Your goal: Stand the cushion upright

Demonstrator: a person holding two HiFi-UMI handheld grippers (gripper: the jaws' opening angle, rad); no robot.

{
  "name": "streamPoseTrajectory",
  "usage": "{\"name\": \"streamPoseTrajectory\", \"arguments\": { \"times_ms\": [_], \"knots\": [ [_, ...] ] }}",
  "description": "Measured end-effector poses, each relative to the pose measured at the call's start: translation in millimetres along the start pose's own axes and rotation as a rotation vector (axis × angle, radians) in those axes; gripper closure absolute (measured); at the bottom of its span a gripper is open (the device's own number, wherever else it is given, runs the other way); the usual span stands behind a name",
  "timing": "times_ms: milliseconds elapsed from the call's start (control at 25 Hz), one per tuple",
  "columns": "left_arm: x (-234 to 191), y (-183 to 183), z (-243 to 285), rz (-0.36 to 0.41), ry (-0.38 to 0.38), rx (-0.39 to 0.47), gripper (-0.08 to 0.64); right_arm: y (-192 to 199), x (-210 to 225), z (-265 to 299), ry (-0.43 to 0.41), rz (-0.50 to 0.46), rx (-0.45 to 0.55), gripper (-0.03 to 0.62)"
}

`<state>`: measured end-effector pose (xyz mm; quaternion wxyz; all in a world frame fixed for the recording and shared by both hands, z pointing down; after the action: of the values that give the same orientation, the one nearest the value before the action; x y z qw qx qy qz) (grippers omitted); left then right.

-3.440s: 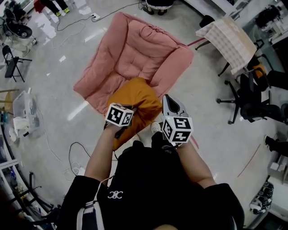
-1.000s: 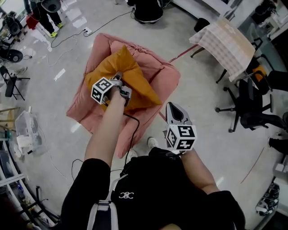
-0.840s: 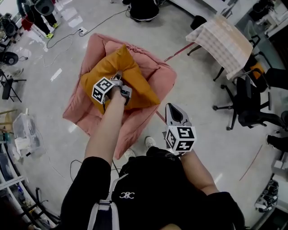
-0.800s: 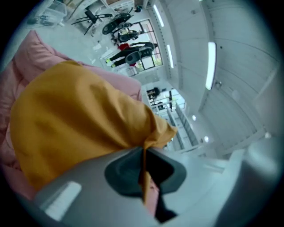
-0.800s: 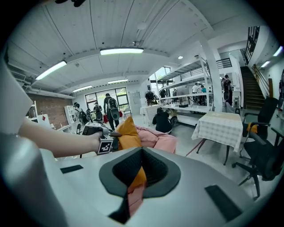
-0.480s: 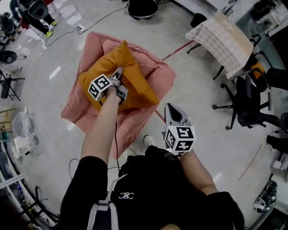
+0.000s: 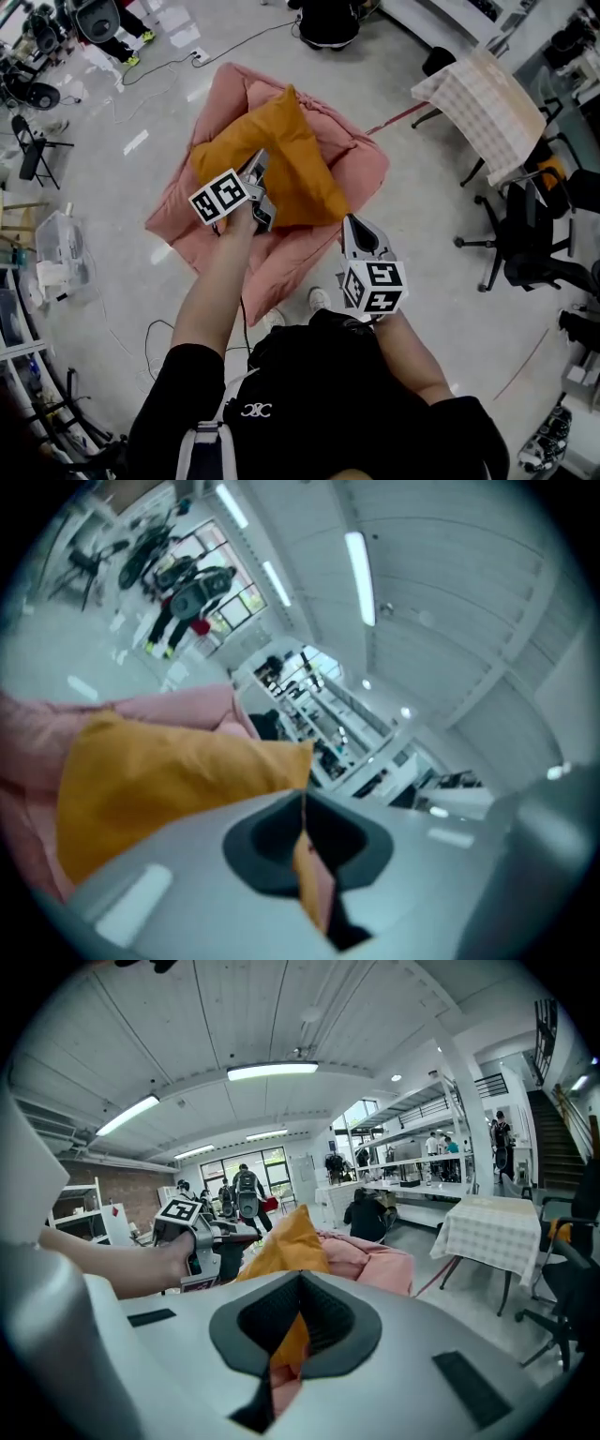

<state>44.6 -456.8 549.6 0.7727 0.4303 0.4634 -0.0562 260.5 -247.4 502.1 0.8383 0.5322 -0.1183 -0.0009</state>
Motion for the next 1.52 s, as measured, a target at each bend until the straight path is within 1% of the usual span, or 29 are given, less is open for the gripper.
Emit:
{"name": "streamPoseTrajectory", "arguments": {
  "times_ms": [40,160,320,360,400,440,560,600,640,760,800,840,960,1080,1320,1520],
  "knots": [
    [6.5,-4.2,-8.4,0.073,-0.018,0.006,0.558,-1.9,-4.2,1.1,-0.010,-0.001,0.008,0.595],
    [27.1,-14.0,-34.0,0.264,-0.046,0.013,0.560,-6.1,-19.6,3.5,-0.031,0.004,0.034,0.595],
    [60.1,-19.3,-75.3,0.510,-0.107,0.043,0.561,-13.3,-40.1,3.3,-0.038,-0.007,0.061,0.595],
    [68.3,-19.1,-84.8,0.555,-0.113,0.052,0.561,-16.1,-44.4,3.5,-0.040,-0.018,0.070,0.595],
    [76.0,-17.9,-93.8,0.582,-0.110,0.059,0.561,-19.1,-48.5,3.5,-0.045,-0.028,0.079,0.595],
    [82.8,-15.8,-102.4,0.590,-0.099,0.060,0.561,-22.0,-52.5,3.4,-0.051,-0.035,0.088,0.595],
    [98.0,-4.3,-127.4,0.548,-0.055,0.039,0.561,-28.2,-66.1,0.6,-0.085,-0.030,0.126,0.595],
    [102.4,0.5,-135.7,0.547,-0.050,0.033,0.561,-29.8,-71.0,-0.9,-0.100,-0.023,0.142,0.595],
    [106.7,5.1,-143.9,0.566,-0.053,0.029,0.561,-31.6,-76.1,-2.1,-0.113,-0.017,0.157,0.595],
    [117.7,15.9,-167.6,0.686,-0.085,0.021,0.561,-37.6,-93.5,-3.6,-0.146,-0.009,0.181,0.595],
    [119.6,18.3,-175.4,0.713,-0.090,0.021,0.561,-39.1,-100.1,-3.9,-0.155,-0.011,0.186,0.595],
    [120.6,20.5,-183.0,0.723,-0.091,0.023,0.561,-39.9,-106.7,-4.5,-0.161,-0.016,0.190,0.595],
    [120.3,28.5,-199.6,0.705,-0.092,0.033,0.561,-38.1,-121.8,-5.8,-0.165,-0.066,0.184,0.595],
    [117.6,36.2,-204.5,0.689,-0.099,0.030,0.561,-33.3,-128.0,-5.6,-0.162,-0.109,0.164,0.595],
    [109.9,37.6,-207.7,0.660,-0.116,0.027,0.561,-29.3,-131.5,-6.1,-0.160,-0.107,0.160,0.595],
    [104.1,35.9,-209.6,0.683,-0.133,0.019,0.561,-28.5,-137.7,-3.4,-0.164,-0.107,0.159,0.595]
  ]
}}
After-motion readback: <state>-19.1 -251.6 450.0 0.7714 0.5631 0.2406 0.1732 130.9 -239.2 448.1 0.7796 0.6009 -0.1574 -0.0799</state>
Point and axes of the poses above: the fingertips, and each gripper's own axes: z forward along the fingers, x to its right, y out of its underside, the point moved 8 cm from there along -z, backward along the fingers, and after that the axes turned 1 degree about -y, right-handed, at the moved point
